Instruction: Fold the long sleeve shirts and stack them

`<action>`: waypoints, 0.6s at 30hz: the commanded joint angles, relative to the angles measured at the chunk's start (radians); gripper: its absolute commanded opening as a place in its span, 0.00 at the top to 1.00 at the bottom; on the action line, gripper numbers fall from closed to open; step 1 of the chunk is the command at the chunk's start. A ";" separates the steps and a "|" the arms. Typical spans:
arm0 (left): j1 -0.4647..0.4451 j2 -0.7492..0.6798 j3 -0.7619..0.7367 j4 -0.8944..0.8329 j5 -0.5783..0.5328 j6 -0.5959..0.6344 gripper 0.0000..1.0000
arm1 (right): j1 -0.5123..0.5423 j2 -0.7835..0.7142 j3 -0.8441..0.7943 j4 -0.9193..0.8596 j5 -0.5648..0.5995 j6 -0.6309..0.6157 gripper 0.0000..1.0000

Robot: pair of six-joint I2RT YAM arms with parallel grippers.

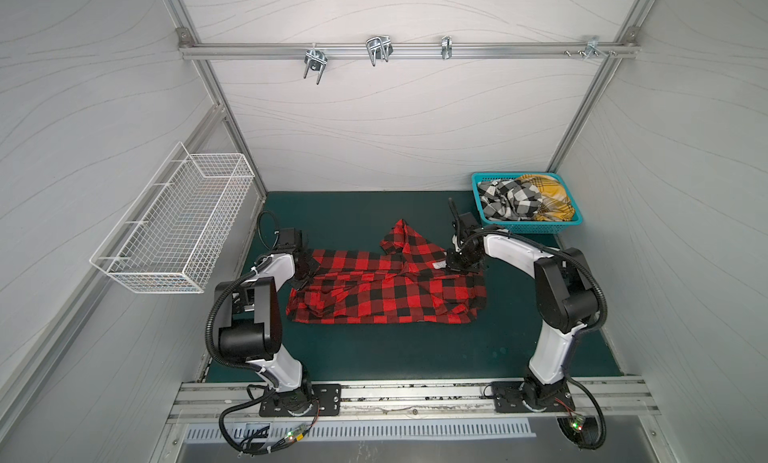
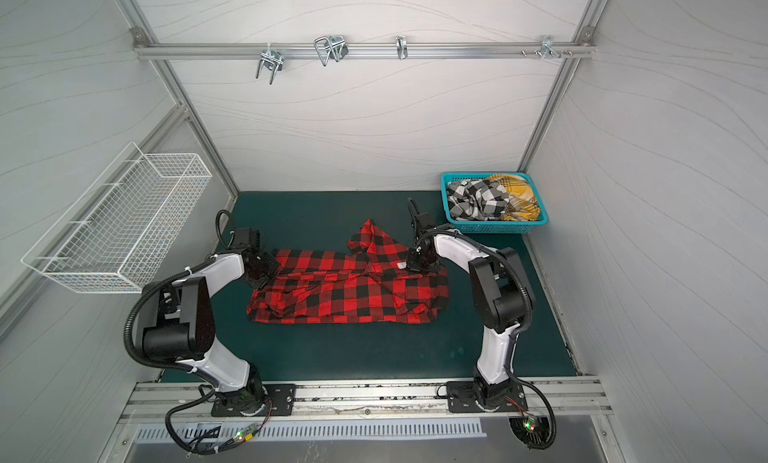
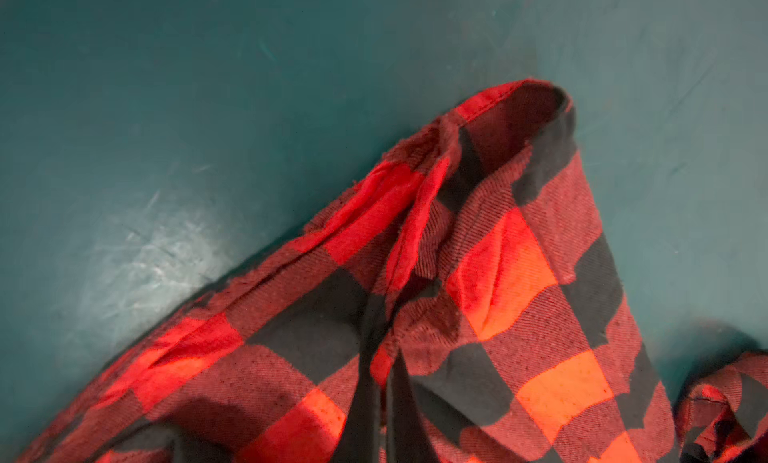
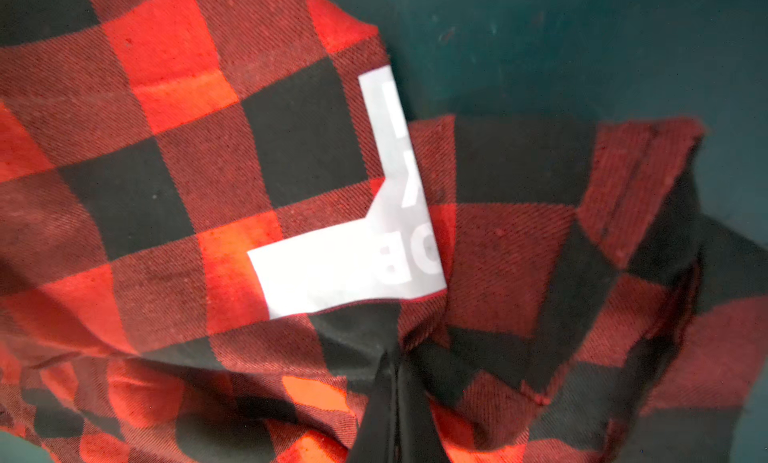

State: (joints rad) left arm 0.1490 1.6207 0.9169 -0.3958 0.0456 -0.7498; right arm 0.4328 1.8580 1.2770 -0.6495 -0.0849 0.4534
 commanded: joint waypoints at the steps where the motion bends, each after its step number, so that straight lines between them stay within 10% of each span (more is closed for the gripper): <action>1: 0.013 -0.033 0.022 -0.011 -0.022 0.011 1.00 | 0.003 0.006 0.032 -0.029 0.033 0.010 1.00; 3: 0.013 -0.024 0.028 -0.028 -0.009 0.016 0.92 | 0.007 0.010 0.047 -0.046 0.029 0.006 1.00; 6: 0.013 -0.041 0.013 -0.065 -0.026 0.007 0.68 | 0.018 -0.014 0.053 -0.065 0.034 0.002 0.67; 10: 0.012 -0.126 0.055 -0.154 -0.076 0.003 0.57 | 0.029 -0.089 0.090 -0.137 0.067 -0.002 0.50; 18: -0.050 -0.115 0.261 -0.286 -0.053 0.010 0.73 | 0.050 -0.098 0.313 -0.251 0.057 -0.045 0.34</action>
State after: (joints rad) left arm 0.1318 1.4776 1.1229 -0.6212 -0.0051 -0.7399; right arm 0.4694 1.7584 1.5215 -0.8268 -0.0227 0.4397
